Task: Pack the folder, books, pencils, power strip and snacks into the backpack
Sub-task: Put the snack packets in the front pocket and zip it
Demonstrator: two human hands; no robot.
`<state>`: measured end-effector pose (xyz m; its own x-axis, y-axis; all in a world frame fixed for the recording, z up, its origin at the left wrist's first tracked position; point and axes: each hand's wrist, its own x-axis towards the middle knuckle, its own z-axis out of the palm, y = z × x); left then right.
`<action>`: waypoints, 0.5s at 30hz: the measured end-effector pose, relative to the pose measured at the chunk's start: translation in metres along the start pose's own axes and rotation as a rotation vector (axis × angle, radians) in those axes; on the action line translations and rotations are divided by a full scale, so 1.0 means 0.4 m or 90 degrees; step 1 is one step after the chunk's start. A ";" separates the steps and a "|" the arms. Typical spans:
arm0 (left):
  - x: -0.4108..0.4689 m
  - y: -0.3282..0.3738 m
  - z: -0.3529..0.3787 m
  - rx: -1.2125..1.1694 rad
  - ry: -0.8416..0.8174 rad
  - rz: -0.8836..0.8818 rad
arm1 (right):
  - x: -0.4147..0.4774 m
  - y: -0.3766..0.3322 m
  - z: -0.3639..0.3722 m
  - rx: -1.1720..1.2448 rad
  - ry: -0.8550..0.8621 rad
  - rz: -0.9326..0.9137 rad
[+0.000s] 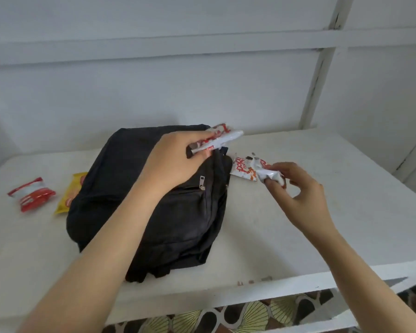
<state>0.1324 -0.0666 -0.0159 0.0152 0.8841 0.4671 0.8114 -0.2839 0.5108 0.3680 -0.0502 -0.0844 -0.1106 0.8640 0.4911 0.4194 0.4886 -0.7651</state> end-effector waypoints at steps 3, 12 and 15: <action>-0.041 -0.070 -0.113 0.109 0.056 -0.055 | 0.042 -0.047 0.073 0.016 -0.011 -0.018; -0.118 -0.314 -0.244 0.243 -0.046 -0.245 | 0.124 -0.175 0.294 -0.068 -0.153 -0.115; -0.124 -0.370 -0.234 0.238 -0.122 -0.239 | 0.129 -0.180 0.338 -0.092 -0.184 -0.095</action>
<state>-0.0433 -0.1030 -0.0471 -0.2368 0.9606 0.1452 0.9330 0.1831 0.3099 0.2105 -0.0244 -0.0604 -0.4223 0.7932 0.4388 0.4998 0.6076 -0.6172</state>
